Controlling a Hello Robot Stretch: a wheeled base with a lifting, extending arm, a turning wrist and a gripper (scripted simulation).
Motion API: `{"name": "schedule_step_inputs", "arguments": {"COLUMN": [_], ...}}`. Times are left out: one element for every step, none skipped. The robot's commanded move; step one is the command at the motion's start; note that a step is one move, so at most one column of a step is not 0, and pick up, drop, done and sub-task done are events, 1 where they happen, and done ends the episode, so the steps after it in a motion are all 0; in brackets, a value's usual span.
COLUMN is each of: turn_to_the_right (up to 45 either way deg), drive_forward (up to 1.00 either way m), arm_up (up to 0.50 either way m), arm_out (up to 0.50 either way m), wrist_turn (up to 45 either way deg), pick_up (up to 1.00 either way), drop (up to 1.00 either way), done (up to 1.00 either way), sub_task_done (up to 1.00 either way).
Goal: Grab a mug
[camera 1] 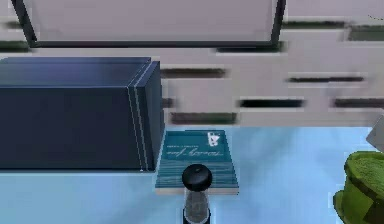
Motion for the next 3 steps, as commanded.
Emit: {"name": "schedule_step_inputs", "arguments": {"turn_to_the_right": [0.0,0.0,0.0], "drive_forward": [0.00,0.00,0.00], "arm_up": [0.50,0.38,0.00], "arm_out": [0.00,0.00,0.24], "wrist_turn": [0.0,0.0,0.0], "pick_up": [0.00,0.00,0.00], "drop": [0.00,0.00,0.00], "done": [0.00,0.00,0.00], "sub_task_done": [0.00,0.00,0.00]}}
